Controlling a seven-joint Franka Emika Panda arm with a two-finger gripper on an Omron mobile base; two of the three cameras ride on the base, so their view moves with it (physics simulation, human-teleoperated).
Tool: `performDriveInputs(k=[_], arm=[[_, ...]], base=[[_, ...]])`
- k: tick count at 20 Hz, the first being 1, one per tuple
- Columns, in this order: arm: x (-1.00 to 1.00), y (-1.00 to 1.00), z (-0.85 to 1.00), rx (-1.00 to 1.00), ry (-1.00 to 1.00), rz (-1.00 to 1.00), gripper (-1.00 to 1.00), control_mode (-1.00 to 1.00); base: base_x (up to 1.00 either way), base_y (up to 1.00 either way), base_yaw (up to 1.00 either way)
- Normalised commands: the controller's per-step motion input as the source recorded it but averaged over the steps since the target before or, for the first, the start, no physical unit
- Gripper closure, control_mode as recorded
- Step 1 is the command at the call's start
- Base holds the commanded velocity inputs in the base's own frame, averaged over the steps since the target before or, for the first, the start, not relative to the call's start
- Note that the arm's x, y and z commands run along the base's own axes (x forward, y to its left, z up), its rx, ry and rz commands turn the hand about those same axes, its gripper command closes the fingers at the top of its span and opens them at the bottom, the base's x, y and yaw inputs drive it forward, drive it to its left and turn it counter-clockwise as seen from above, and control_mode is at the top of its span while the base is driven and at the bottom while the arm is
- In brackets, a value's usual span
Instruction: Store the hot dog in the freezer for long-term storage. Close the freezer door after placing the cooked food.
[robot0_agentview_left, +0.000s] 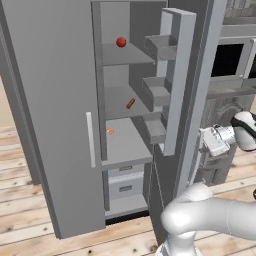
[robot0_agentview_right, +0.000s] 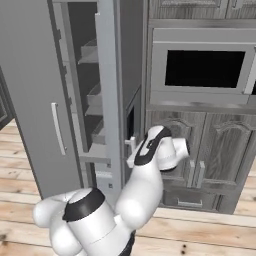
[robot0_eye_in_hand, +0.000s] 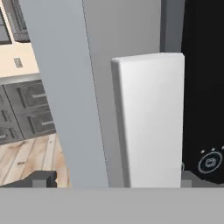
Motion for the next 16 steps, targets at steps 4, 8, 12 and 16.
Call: performDriveInputs(k=[4, 8, 12, 16], arm=[[-0.08, 0.69, 0.00, -0.01, 0.03, 0.05, -1.00, -1.00], [0.00, 0.78, 0.00, -0.03, 0.04, -0.01, -1.00, -1.00], [0.00, 0.72, 0.00, -0.04, 0.04, -0.14, -1.00, -1.00], [0.00, 0.47, 0.02, -0.06, 0.07, -0.15, -1.00, -1.00]], base=[[0.00, 0.00, 0.00], [0.00, 0.00, 0.00], [0.00, 0.00, 0.00], [0.00, 0.00, 0.00]])
